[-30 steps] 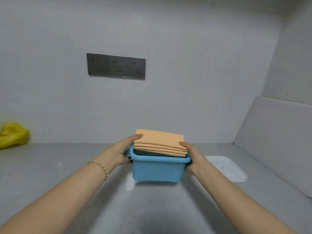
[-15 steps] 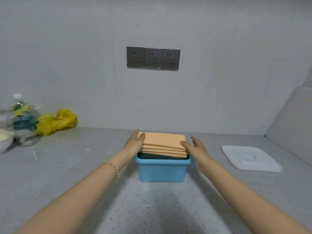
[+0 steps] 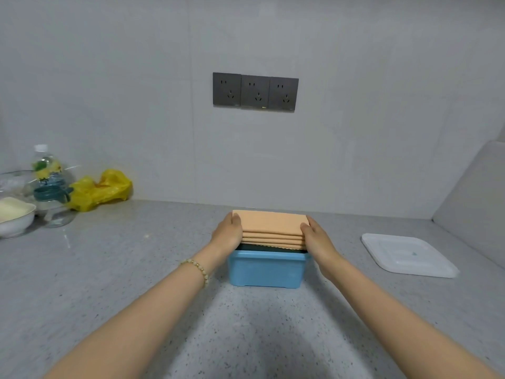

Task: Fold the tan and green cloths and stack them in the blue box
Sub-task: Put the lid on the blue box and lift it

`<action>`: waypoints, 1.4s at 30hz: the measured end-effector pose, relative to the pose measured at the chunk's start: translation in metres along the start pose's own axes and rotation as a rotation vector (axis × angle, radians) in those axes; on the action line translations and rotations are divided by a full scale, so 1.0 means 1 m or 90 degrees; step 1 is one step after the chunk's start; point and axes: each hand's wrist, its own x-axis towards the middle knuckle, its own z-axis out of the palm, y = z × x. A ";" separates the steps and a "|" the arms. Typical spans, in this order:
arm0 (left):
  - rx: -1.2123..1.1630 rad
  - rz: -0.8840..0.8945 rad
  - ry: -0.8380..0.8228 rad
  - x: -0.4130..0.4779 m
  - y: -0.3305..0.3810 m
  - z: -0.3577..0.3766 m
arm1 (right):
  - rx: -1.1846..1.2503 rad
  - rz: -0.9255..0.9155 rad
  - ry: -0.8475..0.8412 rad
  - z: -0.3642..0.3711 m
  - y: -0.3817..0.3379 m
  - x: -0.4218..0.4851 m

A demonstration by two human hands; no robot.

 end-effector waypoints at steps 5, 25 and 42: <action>-0.074 -0.003 0.030 0.003 0.004 -0.005 | 0.029 -0.003 0.009 -0.006 -0.002 0.001; 0.323 0.503 -0.133 -0.021 0.091 0.149 | -0.470 -0.011 -0.029 -0.186 0.102 0.014; 0.620 0.466 -0.419 -0.015 0.059 0.302 | -0.552 -0.200 0.008 -0.262 0.184 -0.015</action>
